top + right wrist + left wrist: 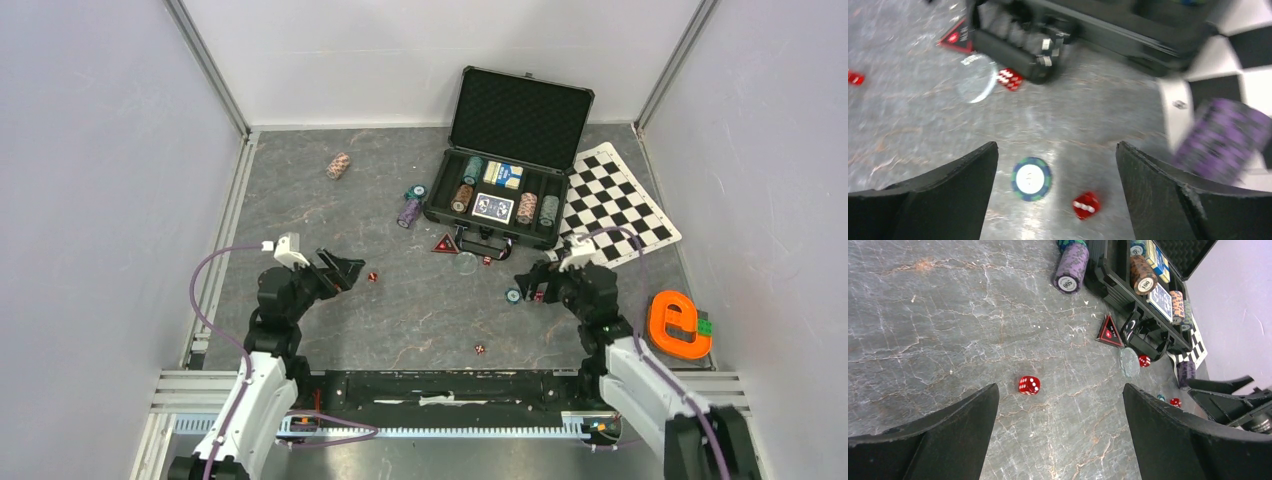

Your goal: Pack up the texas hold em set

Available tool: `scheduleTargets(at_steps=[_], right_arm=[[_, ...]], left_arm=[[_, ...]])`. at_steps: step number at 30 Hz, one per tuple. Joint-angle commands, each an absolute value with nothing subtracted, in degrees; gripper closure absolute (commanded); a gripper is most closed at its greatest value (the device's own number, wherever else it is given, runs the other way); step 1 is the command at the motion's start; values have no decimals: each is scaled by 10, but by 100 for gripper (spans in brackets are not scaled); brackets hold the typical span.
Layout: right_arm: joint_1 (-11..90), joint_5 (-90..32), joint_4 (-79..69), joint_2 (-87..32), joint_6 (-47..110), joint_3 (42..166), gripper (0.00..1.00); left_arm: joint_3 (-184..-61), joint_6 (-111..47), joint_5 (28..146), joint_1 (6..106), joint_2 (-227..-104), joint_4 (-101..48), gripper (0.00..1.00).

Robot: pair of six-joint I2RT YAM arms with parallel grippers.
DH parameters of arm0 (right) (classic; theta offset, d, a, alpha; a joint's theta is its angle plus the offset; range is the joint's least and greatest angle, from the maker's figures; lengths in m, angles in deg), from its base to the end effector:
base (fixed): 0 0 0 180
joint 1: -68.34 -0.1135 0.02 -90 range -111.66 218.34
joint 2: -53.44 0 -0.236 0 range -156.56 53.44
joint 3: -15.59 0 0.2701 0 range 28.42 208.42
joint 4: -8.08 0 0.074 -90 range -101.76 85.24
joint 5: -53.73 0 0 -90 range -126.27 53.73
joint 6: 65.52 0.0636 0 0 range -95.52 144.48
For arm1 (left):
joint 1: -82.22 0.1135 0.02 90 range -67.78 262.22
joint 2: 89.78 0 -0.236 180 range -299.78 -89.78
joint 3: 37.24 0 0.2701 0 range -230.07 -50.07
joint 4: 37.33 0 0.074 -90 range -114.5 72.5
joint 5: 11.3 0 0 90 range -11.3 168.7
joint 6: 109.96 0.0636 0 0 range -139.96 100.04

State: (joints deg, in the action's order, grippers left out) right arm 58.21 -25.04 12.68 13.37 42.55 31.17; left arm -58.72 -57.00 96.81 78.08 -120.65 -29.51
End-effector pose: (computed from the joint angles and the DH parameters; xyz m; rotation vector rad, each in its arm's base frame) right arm 0.2079 0.0497 0.1071 0.0008 1.9454 0.5168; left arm 0.2104 -0.0350 0.1507 -0.3272 1.9044 -0.7838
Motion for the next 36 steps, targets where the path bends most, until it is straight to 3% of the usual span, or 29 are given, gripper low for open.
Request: scheduleTargets(at_steps=[1, 7, 21, 31, 36], right_arm=[[515, -194, 176, 26, 394, 419, 11], [444, -194, 222, -119, 420, 520, 34], [386, -260, 219, -370, 416, 736, 64], [385, -321, 186, -486, 406, 842, 99], [386, -393, 156, -524, 409, 878, 100]], left_arm=[[-585, -552, 997, 782, -1215, -332, 0], [-584, -552, 1000, 783, -1211, -331, 0], [-582, -557, 996, 783, -1217, -337, 0], [-582, -557, 996, 782, -1219, -340, 0], [-584, -557, 998, 783, -1228, -344, 0]])
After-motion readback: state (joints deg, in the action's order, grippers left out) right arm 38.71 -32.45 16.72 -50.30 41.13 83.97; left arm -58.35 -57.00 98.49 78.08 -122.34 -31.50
